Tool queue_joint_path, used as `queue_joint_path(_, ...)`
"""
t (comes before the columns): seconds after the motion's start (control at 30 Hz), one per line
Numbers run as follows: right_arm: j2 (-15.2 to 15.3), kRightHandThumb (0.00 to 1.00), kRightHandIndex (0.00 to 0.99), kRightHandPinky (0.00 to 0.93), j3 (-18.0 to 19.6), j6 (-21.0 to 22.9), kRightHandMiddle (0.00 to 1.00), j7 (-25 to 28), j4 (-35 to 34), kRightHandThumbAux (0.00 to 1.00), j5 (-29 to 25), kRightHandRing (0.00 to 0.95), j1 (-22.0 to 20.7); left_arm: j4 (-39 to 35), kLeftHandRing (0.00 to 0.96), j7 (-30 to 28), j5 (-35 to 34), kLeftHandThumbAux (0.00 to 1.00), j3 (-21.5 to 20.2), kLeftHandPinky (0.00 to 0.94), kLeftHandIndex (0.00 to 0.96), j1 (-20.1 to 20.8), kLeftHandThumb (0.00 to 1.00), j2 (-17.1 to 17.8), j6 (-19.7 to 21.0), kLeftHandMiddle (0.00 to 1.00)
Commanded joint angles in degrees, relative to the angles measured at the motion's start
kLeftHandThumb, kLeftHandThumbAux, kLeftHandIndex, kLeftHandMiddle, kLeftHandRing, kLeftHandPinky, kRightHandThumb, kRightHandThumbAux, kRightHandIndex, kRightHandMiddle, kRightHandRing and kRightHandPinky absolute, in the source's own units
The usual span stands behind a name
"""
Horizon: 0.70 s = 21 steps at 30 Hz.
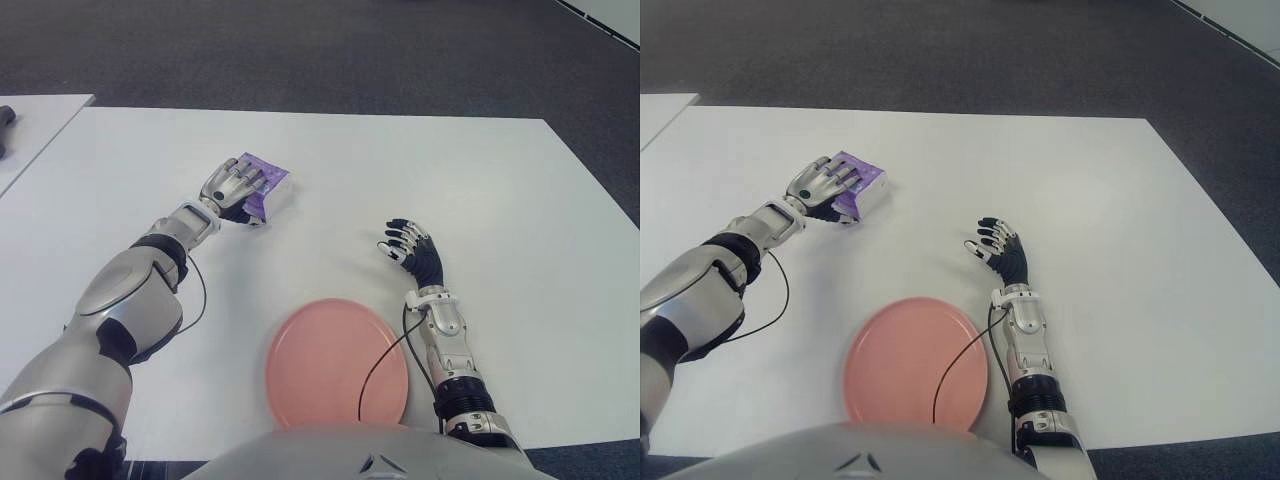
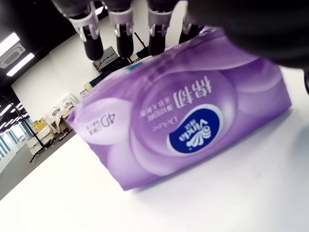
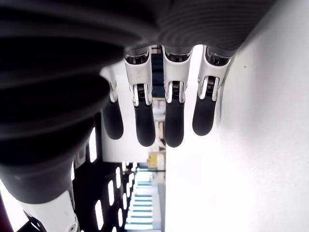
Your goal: Put the tissue paper into the plate.
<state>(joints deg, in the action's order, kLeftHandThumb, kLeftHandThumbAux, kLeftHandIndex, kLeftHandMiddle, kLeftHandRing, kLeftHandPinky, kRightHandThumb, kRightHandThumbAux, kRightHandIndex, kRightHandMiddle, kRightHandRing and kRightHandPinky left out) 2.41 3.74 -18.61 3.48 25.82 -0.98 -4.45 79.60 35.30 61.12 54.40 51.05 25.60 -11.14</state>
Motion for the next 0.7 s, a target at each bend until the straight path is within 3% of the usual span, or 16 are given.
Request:
queue_joint_path(0.03, 0.0, 0.367, 0.273, 0.307, 0.1, 2.4, 0.310, 0.4, 2.7, 0.774, -0.4, 0.301, 2.8, 0.9, 0.000, -0.4, -0.2, 0.212, -0.4, 0.000, 0.000, -3.9, 0.447, -2.4, -1.1, 0.000)
queue_joint_path(0.47, 0.1, 0.363, 0.278, 0.314, 0.2, 2.0, 0.313, 0.6, 2.8, 0.769, -0.4, 0.302, 2.9, 1.0, 0.000, 3.7, -2.3, 0.466, -3.0, 0.013, 0.000, -5.9, 0.405, -5.5, -0.7, 0.000)
queue_joint_path(0.7, 0.1, 0.407, 0.281, 0.317, 0.3, 2.8, 0.321, 0.7, 2.3, 0.767, -0.8, 0.311, 3.0, 1.0, 0.030, 6.6, -3.1, 0.533, -4.1, 0.056, 0.004, -6.4, 0.403, -6.5, -0.6, 0.034)
